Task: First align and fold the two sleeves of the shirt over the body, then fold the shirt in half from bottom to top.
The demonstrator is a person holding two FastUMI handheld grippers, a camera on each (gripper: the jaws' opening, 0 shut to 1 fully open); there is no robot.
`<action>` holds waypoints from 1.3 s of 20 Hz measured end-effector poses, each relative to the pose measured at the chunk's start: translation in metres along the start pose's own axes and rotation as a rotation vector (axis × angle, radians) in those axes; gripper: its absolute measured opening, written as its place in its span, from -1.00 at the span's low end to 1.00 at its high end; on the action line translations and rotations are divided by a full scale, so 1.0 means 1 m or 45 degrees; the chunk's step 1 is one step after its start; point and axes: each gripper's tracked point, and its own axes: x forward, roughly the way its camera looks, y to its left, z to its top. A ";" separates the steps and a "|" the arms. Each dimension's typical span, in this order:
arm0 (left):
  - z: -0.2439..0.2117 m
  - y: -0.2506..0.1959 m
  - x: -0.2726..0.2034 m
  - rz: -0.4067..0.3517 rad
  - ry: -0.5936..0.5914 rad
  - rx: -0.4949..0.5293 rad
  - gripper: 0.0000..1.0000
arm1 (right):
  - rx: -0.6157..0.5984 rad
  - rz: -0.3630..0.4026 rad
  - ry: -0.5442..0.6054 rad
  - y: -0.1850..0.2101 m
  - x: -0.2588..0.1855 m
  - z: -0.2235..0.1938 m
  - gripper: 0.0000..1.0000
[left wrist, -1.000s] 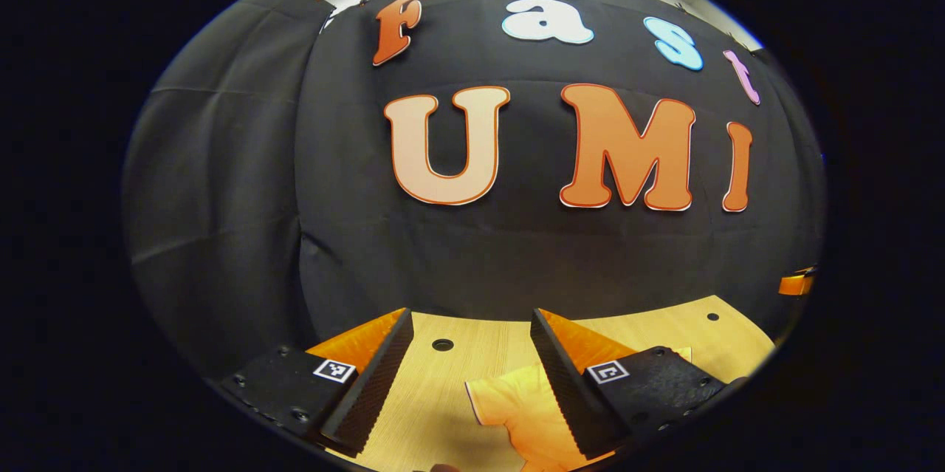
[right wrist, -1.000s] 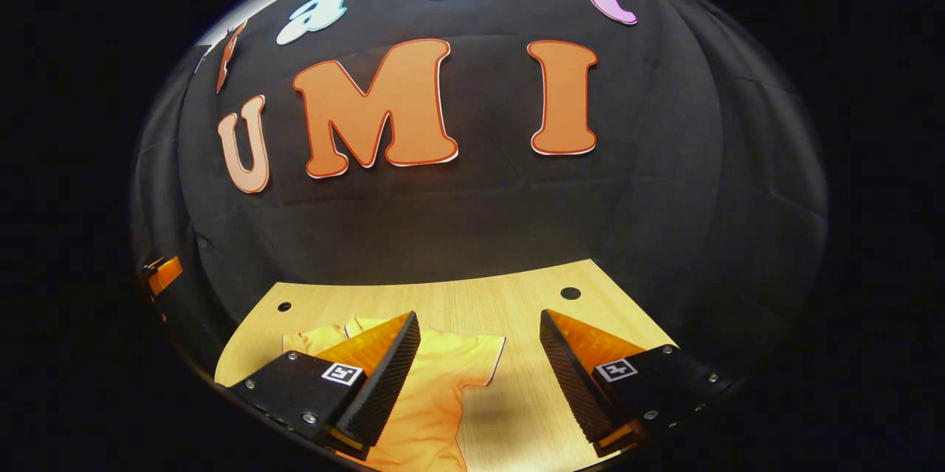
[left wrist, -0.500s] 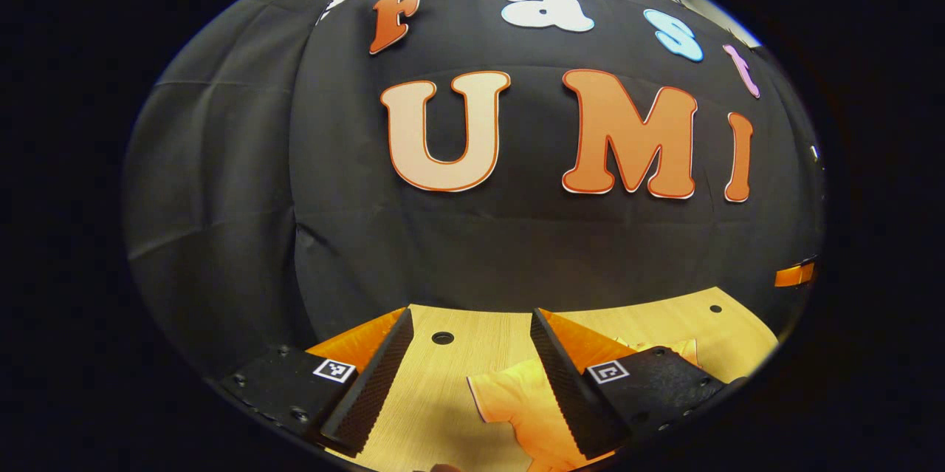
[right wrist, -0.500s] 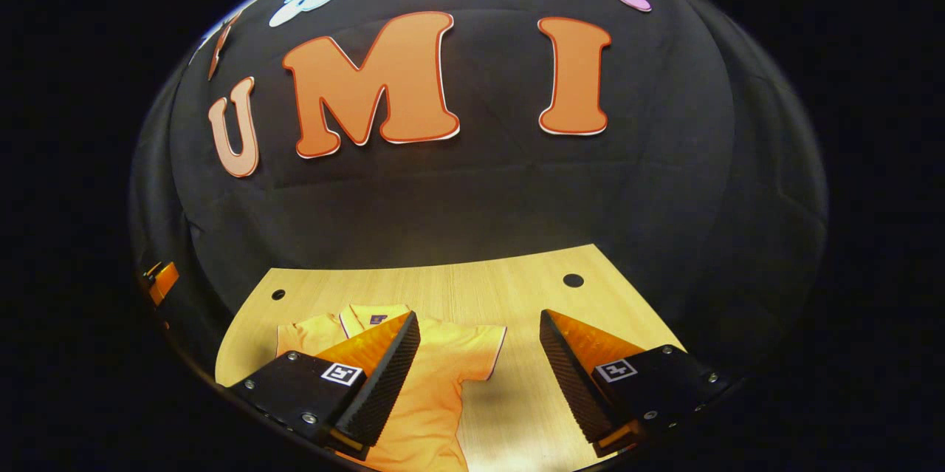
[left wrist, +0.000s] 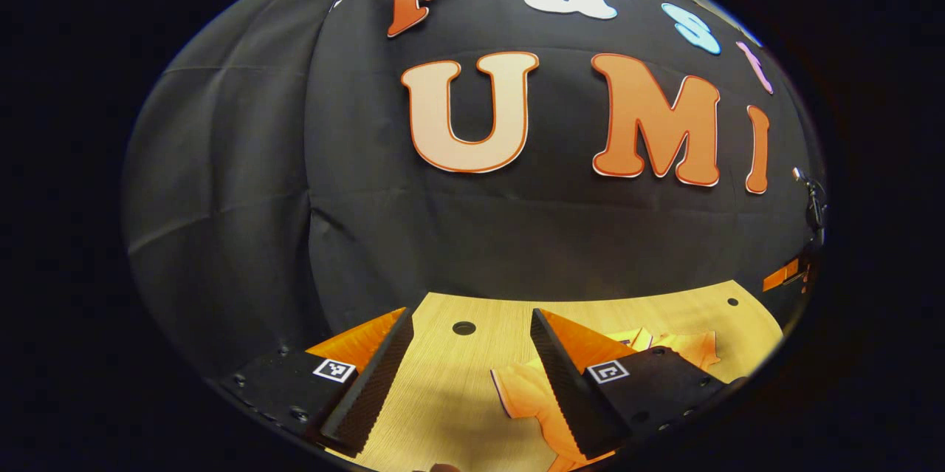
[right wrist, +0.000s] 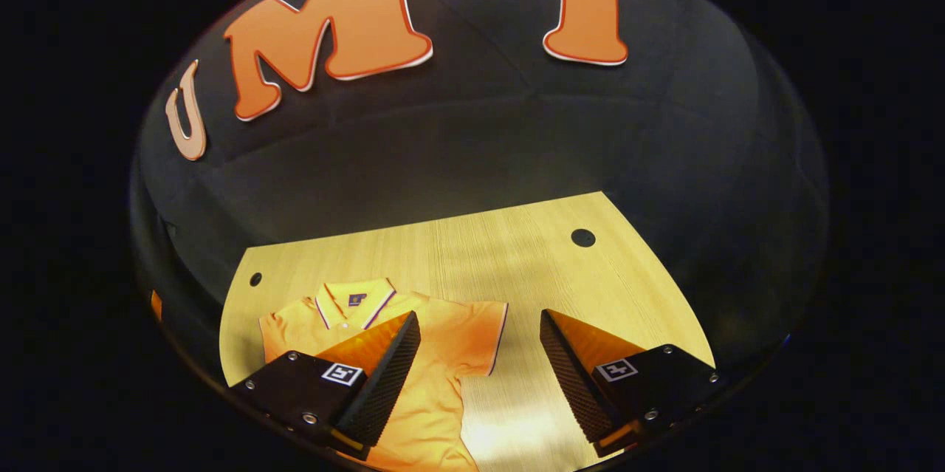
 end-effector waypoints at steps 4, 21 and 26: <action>-0.014 0.006 0.016 0.018 0.049 0.036 0.96 | 0.027 0.002 0.205 0.000 0.054 -0.027 0.97; -0.068 0.013 0.047 0.046 0.223 0.002 0.99 | 0.051 -0.083 0.706 -0.015 0.160 -0.136 0.99; -0.072 0.014 0.045 0.047 0.238 0.001 0.96 | 0.118 -0.134 0.739 -0.014 0.162 -0.139 0.49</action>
